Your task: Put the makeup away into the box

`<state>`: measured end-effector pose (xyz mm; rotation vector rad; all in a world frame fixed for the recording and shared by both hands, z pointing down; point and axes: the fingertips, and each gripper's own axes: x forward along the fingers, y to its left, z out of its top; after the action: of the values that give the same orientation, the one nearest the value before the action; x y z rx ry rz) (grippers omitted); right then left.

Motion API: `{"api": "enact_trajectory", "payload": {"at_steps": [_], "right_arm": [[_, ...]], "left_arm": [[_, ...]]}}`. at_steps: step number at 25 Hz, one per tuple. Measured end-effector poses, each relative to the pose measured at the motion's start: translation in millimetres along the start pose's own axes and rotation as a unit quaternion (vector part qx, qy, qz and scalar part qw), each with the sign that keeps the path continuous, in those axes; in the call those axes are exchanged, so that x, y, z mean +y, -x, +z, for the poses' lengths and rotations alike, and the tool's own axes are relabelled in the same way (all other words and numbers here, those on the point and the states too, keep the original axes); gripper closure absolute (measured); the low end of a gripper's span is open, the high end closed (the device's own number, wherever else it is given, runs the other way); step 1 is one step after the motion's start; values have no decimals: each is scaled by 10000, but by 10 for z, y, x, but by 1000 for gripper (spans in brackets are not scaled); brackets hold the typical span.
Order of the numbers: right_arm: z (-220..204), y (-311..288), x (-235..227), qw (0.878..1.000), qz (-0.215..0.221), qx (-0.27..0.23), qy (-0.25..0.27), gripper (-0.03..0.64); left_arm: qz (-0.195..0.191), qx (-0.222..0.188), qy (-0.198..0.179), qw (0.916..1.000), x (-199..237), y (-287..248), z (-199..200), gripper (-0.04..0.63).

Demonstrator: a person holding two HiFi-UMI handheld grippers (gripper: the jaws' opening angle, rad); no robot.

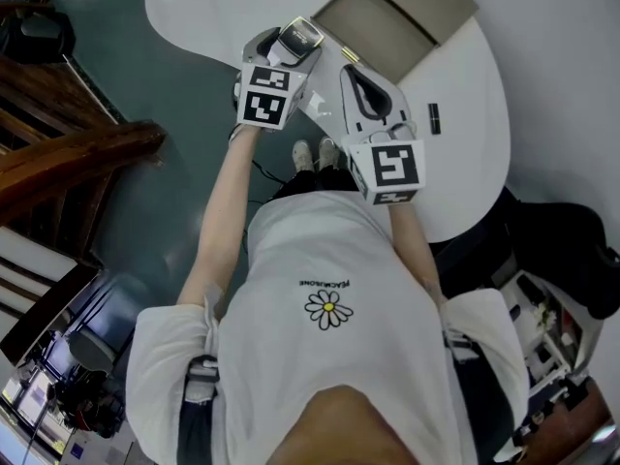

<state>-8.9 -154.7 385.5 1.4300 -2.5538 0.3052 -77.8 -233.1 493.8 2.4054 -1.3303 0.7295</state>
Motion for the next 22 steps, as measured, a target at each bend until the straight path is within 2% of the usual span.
{"api": "enact_trajectory", "payload": {"at_steps": [5,11,17,22], "right_arm": [[90,35,45,9997,-151,-149,141,586],[148,64,67,9988,-247,-287,310,586],[167,55,152,9991,-108,-299,285,586],[166,42,225,9991,35,-322,286,586]], "left_arm": [[463,-881,-206,9948,-116,499,497,252],[788,-1621,252,9833,-198,991,737,252],[1128,-1856,369,9754,-227,1296,690,252],[1117,-1789,192,9773,-264,1316,686,252]]}}
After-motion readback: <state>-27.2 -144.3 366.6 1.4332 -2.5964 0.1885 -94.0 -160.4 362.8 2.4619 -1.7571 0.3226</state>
